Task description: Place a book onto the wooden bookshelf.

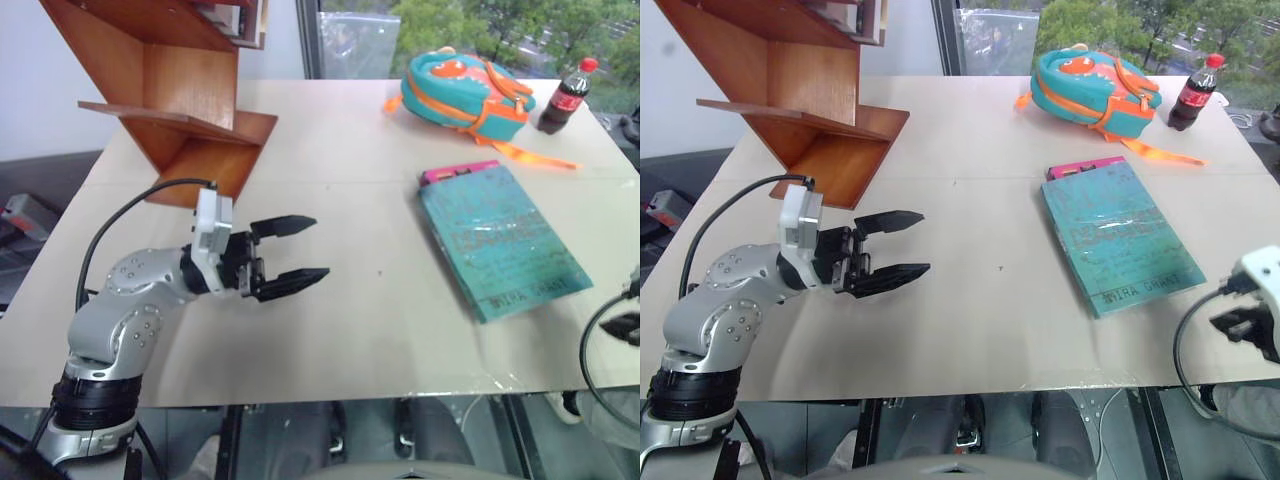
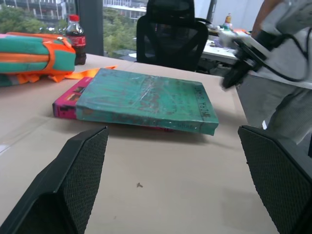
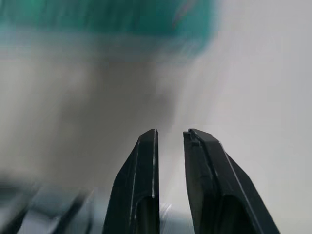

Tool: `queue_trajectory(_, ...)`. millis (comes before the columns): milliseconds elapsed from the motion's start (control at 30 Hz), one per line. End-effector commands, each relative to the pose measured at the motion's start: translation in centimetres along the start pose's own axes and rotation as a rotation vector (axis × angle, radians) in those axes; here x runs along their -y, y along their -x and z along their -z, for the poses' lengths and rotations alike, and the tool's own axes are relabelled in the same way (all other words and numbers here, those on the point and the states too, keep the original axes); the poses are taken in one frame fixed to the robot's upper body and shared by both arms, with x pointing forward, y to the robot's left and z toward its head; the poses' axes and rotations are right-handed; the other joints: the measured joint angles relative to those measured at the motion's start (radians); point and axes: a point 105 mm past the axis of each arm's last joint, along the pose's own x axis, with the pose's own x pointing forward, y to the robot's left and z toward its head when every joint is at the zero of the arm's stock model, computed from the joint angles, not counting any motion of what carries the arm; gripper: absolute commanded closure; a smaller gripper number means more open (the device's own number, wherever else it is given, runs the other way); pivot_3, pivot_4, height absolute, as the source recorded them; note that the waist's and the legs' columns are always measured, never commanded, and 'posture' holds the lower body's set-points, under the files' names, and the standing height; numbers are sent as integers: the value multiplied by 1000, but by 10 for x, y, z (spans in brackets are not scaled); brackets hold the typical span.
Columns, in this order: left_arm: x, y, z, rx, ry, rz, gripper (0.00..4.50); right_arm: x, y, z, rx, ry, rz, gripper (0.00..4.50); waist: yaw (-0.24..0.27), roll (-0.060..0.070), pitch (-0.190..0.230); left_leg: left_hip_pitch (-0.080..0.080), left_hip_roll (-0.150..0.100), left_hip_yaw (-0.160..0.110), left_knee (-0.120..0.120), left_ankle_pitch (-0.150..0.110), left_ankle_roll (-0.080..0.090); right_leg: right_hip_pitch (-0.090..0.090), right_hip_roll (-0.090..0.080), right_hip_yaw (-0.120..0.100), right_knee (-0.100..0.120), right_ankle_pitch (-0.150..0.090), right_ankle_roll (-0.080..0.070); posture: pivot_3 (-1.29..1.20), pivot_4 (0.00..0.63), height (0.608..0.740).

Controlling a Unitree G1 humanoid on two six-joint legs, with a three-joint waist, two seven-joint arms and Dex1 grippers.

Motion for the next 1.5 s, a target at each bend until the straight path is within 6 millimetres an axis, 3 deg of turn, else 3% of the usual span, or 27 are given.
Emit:
queue_trajectory(33, 2, -4, -7, 9, -41, 25, 0, -4, 0, -16, 74, 51, -2, 3646, -2, 0, 0, 0, 0, 0, 0, 0, 0, 0, 0, 0, 0, 0, 0, 0, 150, 740)
queue_trajectory(267, 2, -3, -11, 4, -51, 17, 0, -14, -32, -48, 158, 107, -79, 3646, -4, -3, 0, -1, 0, -1, 1, 0, 0, 0, -1, 0, 0, -1, -5, 0, 150, 740)
queue_trajectory(567, 6, 5, -12, 4, -53, -12, 0, -25, -45, -96, 287, 160, -137, 3646, -2, -3, 1, -1, -1, -1, 1, 0, 0, 0, 0, -2, 0, 2, -4, 0, 150, 740)
queue_trajectory(733, 5, 6, -12, 6, -55, -22, 0, -29, -48, -109, 314, 183, -157, 3646, 0, -3, 1, -2, -1, -1, 1, 0, 0, 0, 0, -3, 0, 2, -4, 0, 150, 740)
queue_trajectory(800, 4, 7, -12, 5, -55, -25, 0, -31, -45, -113, 354, 186, -165, 3646, 0, -3, 1, -2, -1, -1, 1, 0, 0, 0, 0, -4, 0, 2, -4, 0, 150, 740)
queue_trajectory(867, 1, 7, -10, 6, -36, -42, 0, -46, -24, -123, 540, 198, -239, 3646, 1, -4, 1, -2, -1, 0, 1, 0, 0, 0, 0, -3, 0, 2, -4, 0, 150, 740)
queue_trajectory(933, -2, 7, -9, 10, -21, -56, 0, -52, -13, -121, 603, 188, -264, 3646, 7, -4, 1, -2, 0, -2, 1, 0, 0, 0, 0, -5, -1, 2, -4, 0, 150, 740)
queue_trajectory(1033, -11, 3, -5, 20, -25, -116, 0, -43, -1, -122, 704, 243, -95, 3646, 17, -3, 1, -1, -1, -1, 1, 0, 0, 0, 0, -4, 0, 2, -3, 0, 150, 740)
queue_trajectory(1100, -16, -1, -3, 15, -20, -139, 0, -47, 5, -120, 752, 226, -108, 3646, 18, -4, 1, -1, -1, -1, 1, 0, 0, 1, 0, -4, -1, 1, -1, 0, 150, 740)
queue_trajectory(1133, -21, -4, -1, 12, -3, -164, 0, -53, 5, -115, 755, 196, -154, 3147, 17, -4, 1, -1, -1, -1, 1, 0, 0, 1, 0, -4, -1, 1, -1, 0, 150, 740)
queue_trajectory(1167, -25, -7, 1, 9, 9, -182, 0, -57, 6, -112, 756, 179, -184, 2962, 19, -4, 1, -1, -1, -1, 1, 0, 0, 1, 0, -4, -1, 1, -1, 0, 150, 740)
queue_trajectory(1233, -32, -13, 5, -6, 54, -207, 0, -65, 8, -108, 762, 191, -199, 2006, 17, -4, 1, -1, -1, -2, 1, 0, 0, 2, 0, -5, 0, 2, -3, 0, 150, 740)
queue_trajectory(1367, -44, -29, 12, -31, 246, -184, 0, -80, 20, -114, 849, 237, -161, 254, 16, -4, 1, 0, -1, -2, 1, 0, 0, 1, 1, -4, 1, 2, -2, 0, 150, 740)
queue_trajectory(1400, -48, -35, 14, -30, 292, -184, 0, -81, 23, -117, 875, 244, -135, 59, 16, -4, 1, 0, -1, -2, 1, 0, 0, 1, 1, -4, 2, 1, -1, 0, 150, 740)
queue_trajectory(1500, -62, -65, 33, -57, 497, -218, 0, -89, 32, -122, 949, 269, -85, 59, 19, -4, 1, 0, -1, -1, 1, 0, 0, 1, 1, -3, 2, 1, 0, 0, 150, 740)
